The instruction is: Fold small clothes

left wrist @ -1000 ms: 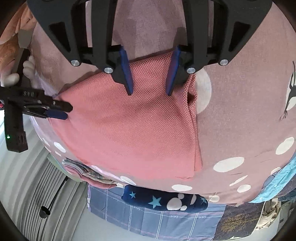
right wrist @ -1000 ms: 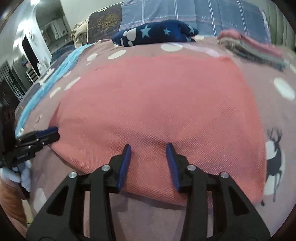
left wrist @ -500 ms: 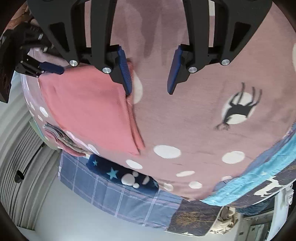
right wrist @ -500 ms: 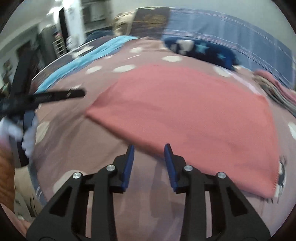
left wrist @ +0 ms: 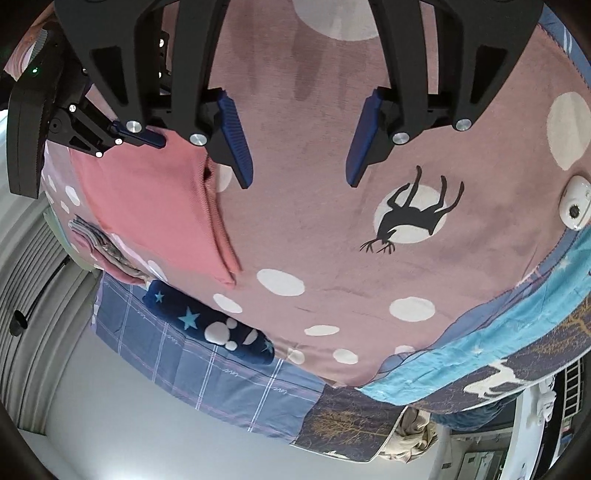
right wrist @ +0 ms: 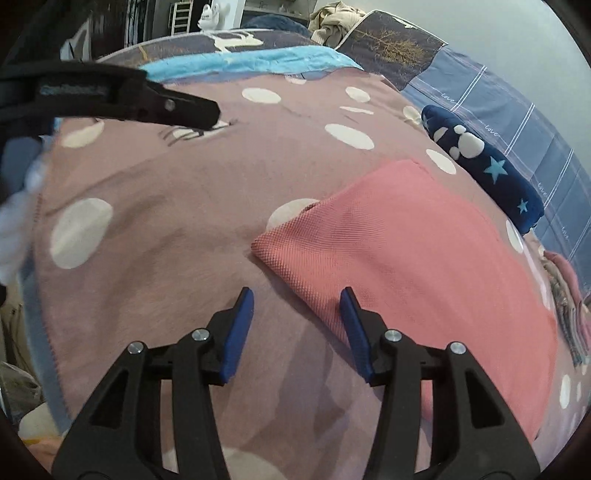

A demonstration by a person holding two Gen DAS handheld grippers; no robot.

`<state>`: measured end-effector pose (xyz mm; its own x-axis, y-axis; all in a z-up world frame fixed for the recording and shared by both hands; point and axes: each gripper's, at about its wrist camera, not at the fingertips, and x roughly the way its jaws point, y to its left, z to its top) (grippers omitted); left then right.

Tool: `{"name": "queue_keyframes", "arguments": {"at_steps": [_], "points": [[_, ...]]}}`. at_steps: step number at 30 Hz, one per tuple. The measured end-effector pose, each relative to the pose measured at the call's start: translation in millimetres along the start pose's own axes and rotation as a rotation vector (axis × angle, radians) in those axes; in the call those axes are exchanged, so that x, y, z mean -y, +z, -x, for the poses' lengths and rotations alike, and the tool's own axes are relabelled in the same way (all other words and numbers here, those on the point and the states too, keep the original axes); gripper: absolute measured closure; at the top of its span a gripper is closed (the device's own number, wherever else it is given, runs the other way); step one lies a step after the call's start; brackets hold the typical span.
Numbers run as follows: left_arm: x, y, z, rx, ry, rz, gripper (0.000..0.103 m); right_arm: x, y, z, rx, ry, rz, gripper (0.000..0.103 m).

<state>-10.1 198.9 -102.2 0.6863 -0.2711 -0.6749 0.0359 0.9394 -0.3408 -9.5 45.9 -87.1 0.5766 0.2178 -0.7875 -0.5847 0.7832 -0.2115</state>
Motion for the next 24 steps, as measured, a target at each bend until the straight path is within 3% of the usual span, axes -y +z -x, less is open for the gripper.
{"name": "queue_keyframes", "arguments": {"at_steps": [15,19,24], "points": [[-18,8,-33,-0.03,-0.052,0.048,0.044,3,17,-23,0.016,-0.053,-0.012,0.051],[-22,19,-47,-0.026,-0.148,0.088,0.043,1,20,-24,0.051,-0.103,-0.001,0.046],[-5,42,-84,-0.112,-0.324,0.072,0.043,-10,14,-13,0.084,-0.129,0.053,0.047]]}}
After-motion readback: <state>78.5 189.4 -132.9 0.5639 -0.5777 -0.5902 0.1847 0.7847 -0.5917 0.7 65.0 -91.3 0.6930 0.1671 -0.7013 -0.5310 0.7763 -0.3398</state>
